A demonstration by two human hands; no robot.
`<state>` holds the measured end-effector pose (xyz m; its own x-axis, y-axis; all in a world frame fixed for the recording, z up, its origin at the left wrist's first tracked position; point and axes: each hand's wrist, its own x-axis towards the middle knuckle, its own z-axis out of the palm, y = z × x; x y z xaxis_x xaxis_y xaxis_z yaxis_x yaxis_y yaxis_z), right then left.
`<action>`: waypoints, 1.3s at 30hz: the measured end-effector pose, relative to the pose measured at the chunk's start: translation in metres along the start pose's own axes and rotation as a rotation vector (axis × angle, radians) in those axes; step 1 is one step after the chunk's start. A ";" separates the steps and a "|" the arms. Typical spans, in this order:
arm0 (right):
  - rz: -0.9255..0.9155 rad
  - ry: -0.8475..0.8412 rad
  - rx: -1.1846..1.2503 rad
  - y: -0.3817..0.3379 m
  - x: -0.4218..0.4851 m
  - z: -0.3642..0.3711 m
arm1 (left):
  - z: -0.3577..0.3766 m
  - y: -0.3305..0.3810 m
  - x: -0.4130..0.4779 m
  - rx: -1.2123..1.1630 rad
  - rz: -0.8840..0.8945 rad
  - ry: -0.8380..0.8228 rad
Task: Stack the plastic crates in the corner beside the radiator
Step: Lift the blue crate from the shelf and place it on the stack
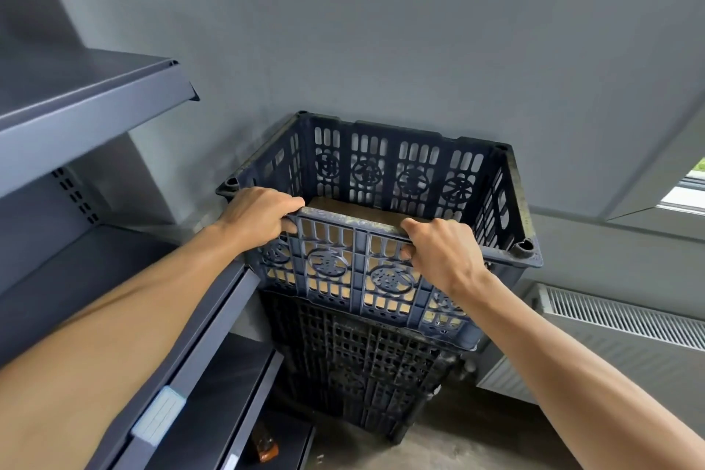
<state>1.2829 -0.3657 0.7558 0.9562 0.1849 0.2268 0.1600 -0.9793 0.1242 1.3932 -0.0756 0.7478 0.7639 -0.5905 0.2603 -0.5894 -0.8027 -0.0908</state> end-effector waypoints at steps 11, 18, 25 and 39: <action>-0.004 -0.034 0.022 -0.012 0.004 -0.006 | -0.001 -0.012 -0.005 -0.085 -0.042 -0.026; 0.013 -0.051 0.017 -0.013 0.000 -0.008 | 0.003 -0.011 -0.009 -0.112 -0.028 -0.003; 0.039 -0.035 0.005 -0.006 -0.003 -0.008 | 0.005 -0.006 -0.005 -0.133 -0.013 0.018; 0.043 0.001 -0.009 -0.005 -0.008 -0.004 | 0.015 0.005 -0.011 -0.058 -0.024 0.095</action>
<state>1.2739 -0.3623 0.7575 0.9620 0.1430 0.2328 0.1168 -0.9855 0.1227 1.3854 -0.0740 0.7302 0.7511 -0.5586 0.3519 -0.5878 -0.8085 -0.0290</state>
